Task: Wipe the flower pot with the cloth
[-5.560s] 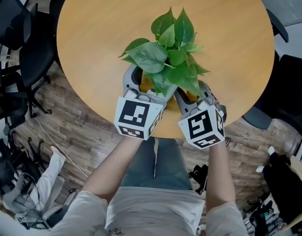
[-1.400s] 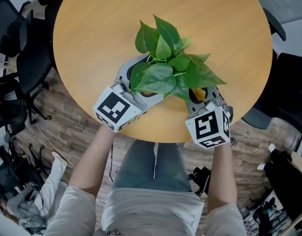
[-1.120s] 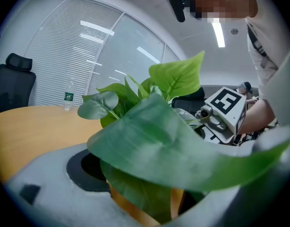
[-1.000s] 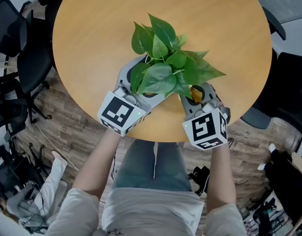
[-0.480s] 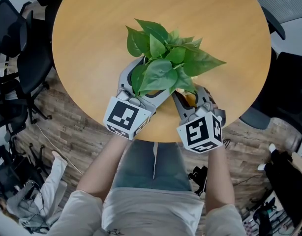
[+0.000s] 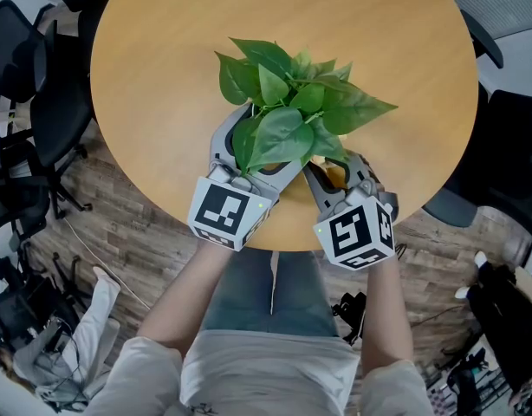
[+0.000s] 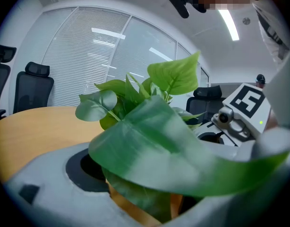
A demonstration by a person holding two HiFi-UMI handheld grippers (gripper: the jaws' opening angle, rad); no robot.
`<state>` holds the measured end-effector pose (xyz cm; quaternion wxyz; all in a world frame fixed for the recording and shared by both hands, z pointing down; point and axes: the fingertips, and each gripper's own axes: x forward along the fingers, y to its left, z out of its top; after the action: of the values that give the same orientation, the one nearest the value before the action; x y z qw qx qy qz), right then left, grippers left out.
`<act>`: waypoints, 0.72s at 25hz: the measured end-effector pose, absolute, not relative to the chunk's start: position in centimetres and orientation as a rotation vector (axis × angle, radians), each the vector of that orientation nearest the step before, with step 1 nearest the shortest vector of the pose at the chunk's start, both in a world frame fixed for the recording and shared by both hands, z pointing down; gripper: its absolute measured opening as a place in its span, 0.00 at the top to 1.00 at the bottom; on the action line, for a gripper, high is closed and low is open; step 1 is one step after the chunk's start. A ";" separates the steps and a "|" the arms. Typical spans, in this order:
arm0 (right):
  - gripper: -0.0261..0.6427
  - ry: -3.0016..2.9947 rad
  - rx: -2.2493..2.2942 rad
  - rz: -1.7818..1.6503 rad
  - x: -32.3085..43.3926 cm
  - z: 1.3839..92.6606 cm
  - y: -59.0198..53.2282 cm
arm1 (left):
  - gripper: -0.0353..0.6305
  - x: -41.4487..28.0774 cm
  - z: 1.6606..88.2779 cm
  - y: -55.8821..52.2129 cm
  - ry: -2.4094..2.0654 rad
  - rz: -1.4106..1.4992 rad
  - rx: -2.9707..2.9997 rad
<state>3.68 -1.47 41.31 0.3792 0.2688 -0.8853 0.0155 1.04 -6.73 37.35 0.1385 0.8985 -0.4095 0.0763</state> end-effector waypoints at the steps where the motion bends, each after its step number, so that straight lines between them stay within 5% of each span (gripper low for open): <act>1: 0.88 -2.263 0.688 0.042 3.8 41.3 -1.5 | 0.26 1.1 37.3 -6.7 -1.170 0.224 2.605; 18: 0.88 -2.267 0.772 0.105 6.3 41.1 -2.9 | 0.26 -1.5 38.1 -4.6 -0.736 0.325 2.799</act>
<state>6.28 -2.92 41.11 0.3638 0.3001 -0.8809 0.0409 -1.48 -4.62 38.13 0.1144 0.9548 -0.2511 0.1108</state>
